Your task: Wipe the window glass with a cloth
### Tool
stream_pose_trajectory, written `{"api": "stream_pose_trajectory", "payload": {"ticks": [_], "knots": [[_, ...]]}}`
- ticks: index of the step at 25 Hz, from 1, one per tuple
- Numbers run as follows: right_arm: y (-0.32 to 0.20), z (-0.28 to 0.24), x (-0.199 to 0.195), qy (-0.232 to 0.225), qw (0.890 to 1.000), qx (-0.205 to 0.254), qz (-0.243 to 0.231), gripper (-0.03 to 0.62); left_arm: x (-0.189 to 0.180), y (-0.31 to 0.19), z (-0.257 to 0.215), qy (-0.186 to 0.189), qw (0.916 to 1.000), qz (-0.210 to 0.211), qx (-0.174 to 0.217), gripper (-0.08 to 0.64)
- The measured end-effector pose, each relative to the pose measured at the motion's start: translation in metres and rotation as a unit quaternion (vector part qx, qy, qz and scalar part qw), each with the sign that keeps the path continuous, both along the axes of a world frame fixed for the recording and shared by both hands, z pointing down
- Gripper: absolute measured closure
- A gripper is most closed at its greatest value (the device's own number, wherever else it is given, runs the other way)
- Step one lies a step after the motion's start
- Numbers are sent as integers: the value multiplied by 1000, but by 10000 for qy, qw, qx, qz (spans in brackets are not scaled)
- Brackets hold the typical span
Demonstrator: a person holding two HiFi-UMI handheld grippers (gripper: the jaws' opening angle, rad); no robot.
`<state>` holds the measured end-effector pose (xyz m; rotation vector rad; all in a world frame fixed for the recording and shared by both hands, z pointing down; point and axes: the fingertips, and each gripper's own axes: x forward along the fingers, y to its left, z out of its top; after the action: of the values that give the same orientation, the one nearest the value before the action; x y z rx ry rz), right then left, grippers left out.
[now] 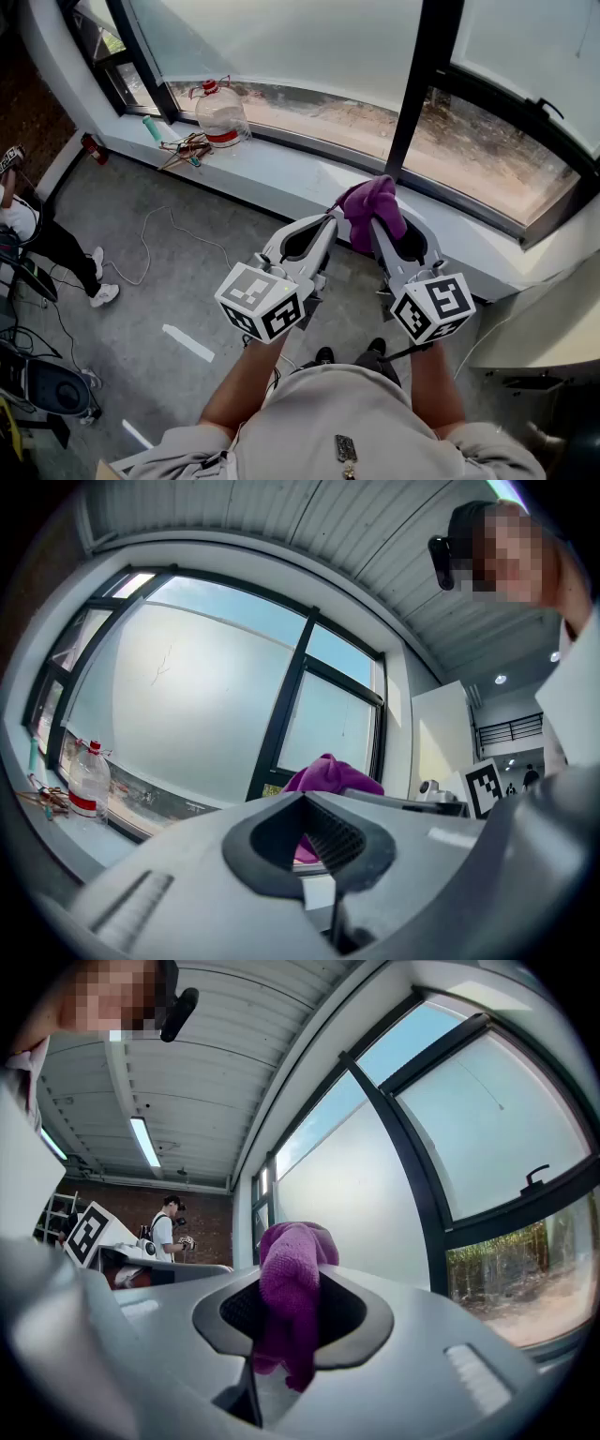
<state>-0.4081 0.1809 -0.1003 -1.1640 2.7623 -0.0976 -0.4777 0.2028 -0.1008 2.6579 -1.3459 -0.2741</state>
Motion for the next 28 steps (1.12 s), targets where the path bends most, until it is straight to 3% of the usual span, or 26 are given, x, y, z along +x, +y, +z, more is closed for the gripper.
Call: {"api": "stream_pose_trajectory", "payload": {"ticks": [10,18,23,28], "knots": [[-3,4,-1,-4,9999,-105,-65,453,3,-3,2,-1,10000,74,-22,554],[3,12,10,81,9993,-236,263,453,14,1,9,23,9991,418,-113,554],[-4,29,36,126,9961,-451,750,451,37,-8,25,36,9955,902,-273,554],[-1,42,103,79,9886,-619,1369,451,99,-11,38,31,9878,1495,-431,554]]}}
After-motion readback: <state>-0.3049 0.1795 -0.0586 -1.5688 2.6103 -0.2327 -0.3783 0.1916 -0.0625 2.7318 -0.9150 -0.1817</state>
